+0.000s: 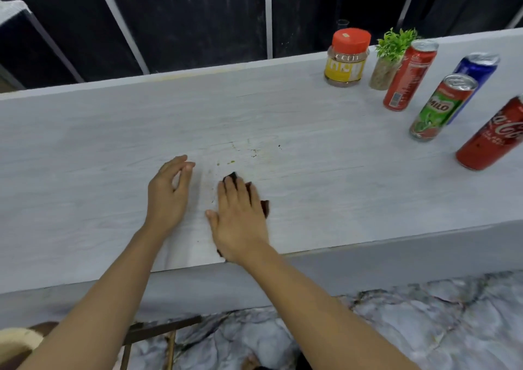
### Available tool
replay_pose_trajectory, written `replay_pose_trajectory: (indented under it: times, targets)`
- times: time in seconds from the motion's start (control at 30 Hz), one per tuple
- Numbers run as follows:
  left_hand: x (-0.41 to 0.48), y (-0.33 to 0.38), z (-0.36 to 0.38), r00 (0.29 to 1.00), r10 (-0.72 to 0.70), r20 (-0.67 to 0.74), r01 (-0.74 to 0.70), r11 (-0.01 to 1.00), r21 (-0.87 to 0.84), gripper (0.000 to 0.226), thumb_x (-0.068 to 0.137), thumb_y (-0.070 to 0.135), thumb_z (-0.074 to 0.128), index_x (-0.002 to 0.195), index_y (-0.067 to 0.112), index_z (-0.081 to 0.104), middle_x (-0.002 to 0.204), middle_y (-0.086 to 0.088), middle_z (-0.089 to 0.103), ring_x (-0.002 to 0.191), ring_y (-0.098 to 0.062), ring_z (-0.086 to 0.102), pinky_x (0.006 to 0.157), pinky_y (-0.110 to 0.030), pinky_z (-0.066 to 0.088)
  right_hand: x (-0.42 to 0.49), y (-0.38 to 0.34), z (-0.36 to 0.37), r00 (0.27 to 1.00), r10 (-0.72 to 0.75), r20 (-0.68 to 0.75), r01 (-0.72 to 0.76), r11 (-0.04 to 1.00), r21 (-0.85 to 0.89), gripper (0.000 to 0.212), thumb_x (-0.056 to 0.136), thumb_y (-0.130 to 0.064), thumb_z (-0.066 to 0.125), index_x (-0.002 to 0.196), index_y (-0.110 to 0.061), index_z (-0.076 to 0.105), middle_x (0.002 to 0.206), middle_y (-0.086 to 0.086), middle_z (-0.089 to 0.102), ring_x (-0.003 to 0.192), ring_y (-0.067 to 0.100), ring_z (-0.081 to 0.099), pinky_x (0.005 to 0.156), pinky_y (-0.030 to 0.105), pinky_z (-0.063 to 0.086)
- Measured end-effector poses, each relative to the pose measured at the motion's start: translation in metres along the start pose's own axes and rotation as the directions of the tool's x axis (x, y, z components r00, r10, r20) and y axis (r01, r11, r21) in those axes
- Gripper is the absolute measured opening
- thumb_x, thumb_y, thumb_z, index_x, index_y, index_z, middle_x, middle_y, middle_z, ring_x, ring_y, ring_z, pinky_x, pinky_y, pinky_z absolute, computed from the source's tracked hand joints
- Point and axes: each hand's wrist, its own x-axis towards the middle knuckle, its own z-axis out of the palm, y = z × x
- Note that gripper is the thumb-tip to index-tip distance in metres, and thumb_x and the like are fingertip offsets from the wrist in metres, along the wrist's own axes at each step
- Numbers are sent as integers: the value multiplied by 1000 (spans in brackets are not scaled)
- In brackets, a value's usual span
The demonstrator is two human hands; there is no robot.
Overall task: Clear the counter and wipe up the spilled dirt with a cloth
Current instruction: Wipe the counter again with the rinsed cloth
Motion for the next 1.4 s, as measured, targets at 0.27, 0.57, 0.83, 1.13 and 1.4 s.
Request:
replay_pose_trajectory:
  times: [0.27, 0.57, 0.83, 1.13, 1.4]
  targets:
    - [-4, -79, -80, 979, -151, 137, 112, 960, 257, 43, 102, 30, 40, 136, 6, 50, 145, -12, 45, 137, -29, 38, 115, -36, 25, -35, 82, -12, 909, 357, -217, -369, 929, -18, 73, 92, -51, 12, 147, -6, 29, 154, 11, 30, 143, 28, 23, 118, 44, 13]
    - [-14, -92, -79, 978, -74, 196, 0, 936, 353, 45, 104, 24, 35, 144, 5, 39, 154, -13, 32, 145, -25, 22, 117, -31, 5, -7, -95, 41, 999, -24, -41, 25, 1000, 7, 58, 100, -38, 19, 150, -9, 20, 158, 10, 19, 146, 28, 11, 119, 45, 3]
    - [-10, -95, -78, 980, -110, 164, 65, 964, 260, 45, 102, 27, 42, 143, 8, 42, 155, -10, 30, 147, -22, 18, 121, -35, 4, -17, 62, -14, 880, 415, -230, -428, 904, -9, 62, 98, -44, 31, 147, -5, 25, 156, 12, 24, 144, 29, 17, 118, 45, 12]
    - [29, -78, -58, 984, -135, 112, 118, 982, 146, 37, 100, 22, 46, 133, 5, 53, 145, -12, 45, 139, -24, 34, 119, -44, 19, 103, 18, 2, 946, 308, -97, -316, 944, -92, 65, 100, -46, 16, 151, -5, 12, 160, 9, 12, 146, 24, 5, 119, 43, 2]
    - [93, -87, -30, 975, -145, 168, 103, 967, 234, 45, 101, 27, 43, 141, 4, 44, 151, -13, 37, 142, -26, 29, 121, -43, 12, 18, 45, -2, 986, 116, -115, -131, 983, -130, 54, 97, -41, 29, 144, -15, 37, 141, 11, 45, 122, 38, 43, 98, 46, 36]
